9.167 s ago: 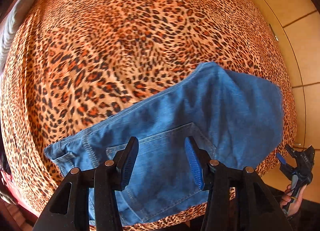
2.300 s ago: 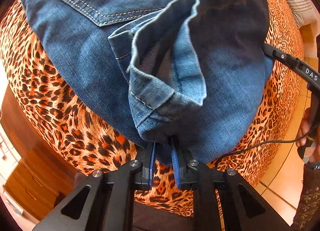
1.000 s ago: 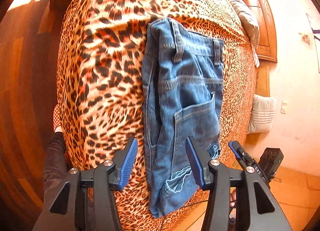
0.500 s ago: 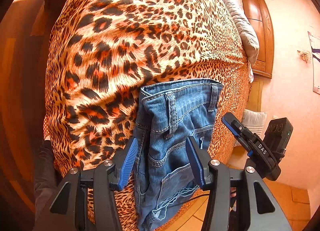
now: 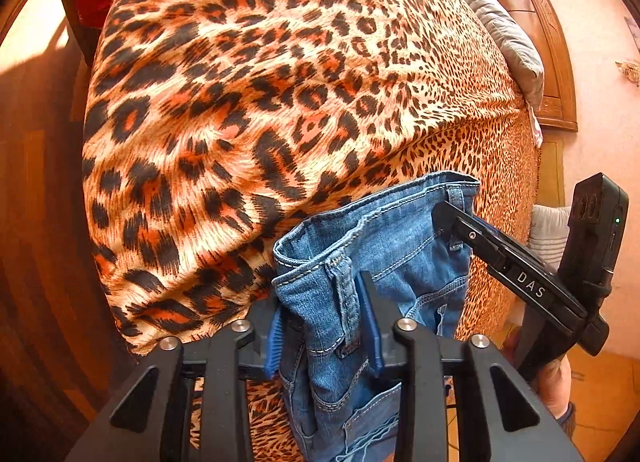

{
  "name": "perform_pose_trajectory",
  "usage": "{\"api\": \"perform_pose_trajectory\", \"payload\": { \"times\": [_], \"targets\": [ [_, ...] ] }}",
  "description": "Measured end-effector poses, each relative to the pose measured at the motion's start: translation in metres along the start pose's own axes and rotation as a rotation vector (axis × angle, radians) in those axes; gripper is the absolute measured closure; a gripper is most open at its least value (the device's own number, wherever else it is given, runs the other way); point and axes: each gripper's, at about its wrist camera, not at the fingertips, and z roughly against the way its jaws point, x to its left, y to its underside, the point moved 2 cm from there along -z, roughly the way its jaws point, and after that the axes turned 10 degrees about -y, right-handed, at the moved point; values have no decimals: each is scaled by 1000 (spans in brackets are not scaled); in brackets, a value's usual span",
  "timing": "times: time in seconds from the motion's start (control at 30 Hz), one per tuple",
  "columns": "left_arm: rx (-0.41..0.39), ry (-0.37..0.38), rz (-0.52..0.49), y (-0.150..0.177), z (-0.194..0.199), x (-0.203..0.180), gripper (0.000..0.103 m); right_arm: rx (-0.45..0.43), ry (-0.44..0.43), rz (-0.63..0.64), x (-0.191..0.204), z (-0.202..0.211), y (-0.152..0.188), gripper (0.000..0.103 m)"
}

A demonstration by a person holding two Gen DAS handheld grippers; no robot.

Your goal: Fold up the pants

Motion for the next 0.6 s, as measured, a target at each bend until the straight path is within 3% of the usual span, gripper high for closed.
{"api": "perform_pose_trajectory", "payload": {
  "times": [0.13,0.37,0.47,0.6],
  "targets": [
    [-52,4,-48,8,11,-13,80,-25,5,52,15,12,9,81],
    [-192,-57,-266,45,57,-61,81,-219,-119,67,23,89,49,85],
    [-252,-68,-373,74,79,-82,81,-313,-172,75,21,132,80,85],
    [-322,-96,-568,130,102,-113,80,-415,-207,64,6,180,147,85]
  ]
}}
